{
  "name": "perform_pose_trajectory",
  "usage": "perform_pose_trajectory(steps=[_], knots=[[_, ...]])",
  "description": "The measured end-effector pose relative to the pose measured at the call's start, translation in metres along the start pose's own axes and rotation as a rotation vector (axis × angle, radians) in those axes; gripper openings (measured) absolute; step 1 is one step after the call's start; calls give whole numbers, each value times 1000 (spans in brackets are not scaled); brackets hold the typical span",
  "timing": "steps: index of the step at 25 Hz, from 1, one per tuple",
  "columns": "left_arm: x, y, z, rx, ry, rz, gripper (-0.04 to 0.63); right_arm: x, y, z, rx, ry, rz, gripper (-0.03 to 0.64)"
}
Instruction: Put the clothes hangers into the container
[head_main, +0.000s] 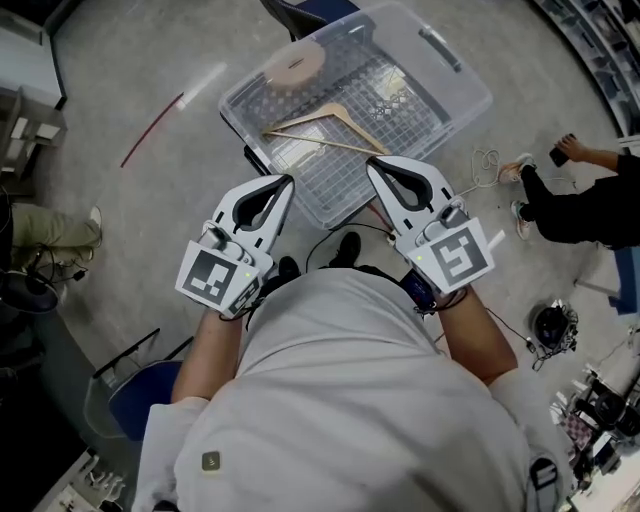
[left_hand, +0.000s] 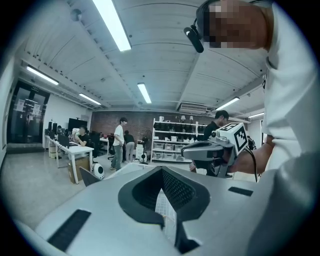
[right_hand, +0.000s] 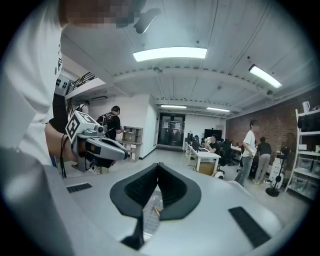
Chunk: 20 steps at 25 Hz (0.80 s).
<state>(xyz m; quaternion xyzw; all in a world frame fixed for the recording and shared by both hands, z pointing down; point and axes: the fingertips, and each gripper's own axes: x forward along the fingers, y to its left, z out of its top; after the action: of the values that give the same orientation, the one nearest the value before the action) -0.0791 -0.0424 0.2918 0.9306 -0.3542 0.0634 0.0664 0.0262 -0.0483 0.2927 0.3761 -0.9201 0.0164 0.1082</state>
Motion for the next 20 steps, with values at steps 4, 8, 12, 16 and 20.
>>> perform_pose_trajectory(steps=[4, 8, 12, 16, 20], knots=[[-31, 2, -4, 0, -1, -39, 17, 4, 32, 5, 6, 1, -29, 20], [-67, 5, -9, 7, -4, -76, 17, 8, 67, 10, 8, 4, -62, 20], [-104, 9, -17, 16, -17, -107, 17, 11, 100, 11, -56, -9, -85, 20], [-133, 12, -18, 23, -32, -137, 17, 9, 130, 16, -72, -16, -107, 20], [-149, 12, -27, 29, -41, -151, 17, 7, 149, 7, -72, -7, -123, 20]])
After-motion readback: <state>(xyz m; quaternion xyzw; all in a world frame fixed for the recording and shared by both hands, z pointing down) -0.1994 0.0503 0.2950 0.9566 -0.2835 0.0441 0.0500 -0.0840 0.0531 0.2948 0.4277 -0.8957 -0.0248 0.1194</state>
